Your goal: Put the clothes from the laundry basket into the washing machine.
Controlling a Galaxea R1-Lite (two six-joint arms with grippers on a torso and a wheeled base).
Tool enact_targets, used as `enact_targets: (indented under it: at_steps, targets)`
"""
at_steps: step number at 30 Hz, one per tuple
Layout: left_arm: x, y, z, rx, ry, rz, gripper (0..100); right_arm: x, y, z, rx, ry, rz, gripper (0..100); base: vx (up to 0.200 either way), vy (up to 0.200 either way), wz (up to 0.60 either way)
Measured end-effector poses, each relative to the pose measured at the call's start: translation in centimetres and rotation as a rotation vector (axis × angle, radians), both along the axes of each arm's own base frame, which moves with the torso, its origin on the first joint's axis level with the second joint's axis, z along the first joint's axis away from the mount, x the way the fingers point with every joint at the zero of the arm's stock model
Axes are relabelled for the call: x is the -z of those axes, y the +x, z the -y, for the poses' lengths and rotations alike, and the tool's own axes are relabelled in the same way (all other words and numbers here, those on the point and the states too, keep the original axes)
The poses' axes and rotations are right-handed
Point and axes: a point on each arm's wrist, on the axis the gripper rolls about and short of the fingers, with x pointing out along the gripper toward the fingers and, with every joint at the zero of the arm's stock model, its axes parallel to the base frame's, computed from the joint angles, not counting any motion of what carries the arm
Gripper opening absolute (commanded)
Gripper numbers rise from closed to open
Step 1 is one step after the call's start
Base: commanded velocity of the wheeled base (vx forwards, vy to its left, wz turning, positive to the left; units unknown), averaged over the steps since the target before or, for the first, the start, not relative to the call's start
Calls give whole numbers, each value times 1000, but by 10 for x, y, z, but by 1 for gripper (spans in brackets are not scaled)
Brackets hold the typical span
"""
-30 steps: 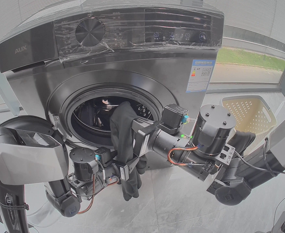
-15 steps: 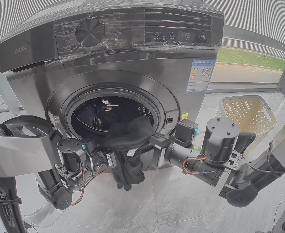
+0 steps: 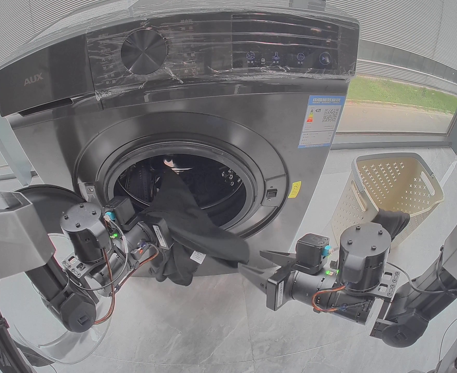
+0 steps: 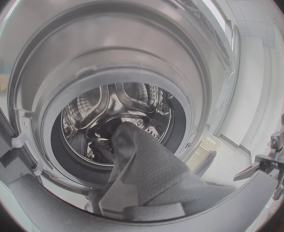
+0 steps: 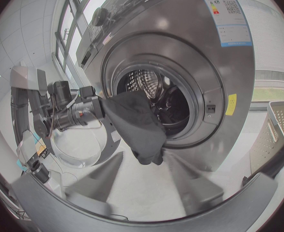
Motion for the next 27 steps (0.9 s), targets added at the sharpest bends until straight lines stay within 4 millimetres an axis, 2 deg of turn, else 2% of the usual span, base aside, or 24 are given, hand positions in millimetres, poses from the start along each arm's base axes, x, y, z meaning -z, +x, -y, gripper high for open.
enact_targets:
  at_steps: [9, 17, 23, 27]
  targets:
    - [-10, -22, -12, -5, 1, 0, 0, 19, -5, 15, 35, -79, -69, 100, 0, 0, 0]
    - [-15, -47, -22, 4, 17, -6, 0, 20, 14, 31, 134, -72, -65, 100, 0, 0, 0]
    - [-11, -59, -26, 5, 68, -19, 0, 19, 19, 36, 159, -62, -66, 100, 0, 0, 0]
    - [-8, -57, -26, 4, 95, -24, 0, 19, 19, 34, 157, -58, -64, 100, 200, 0, 0]
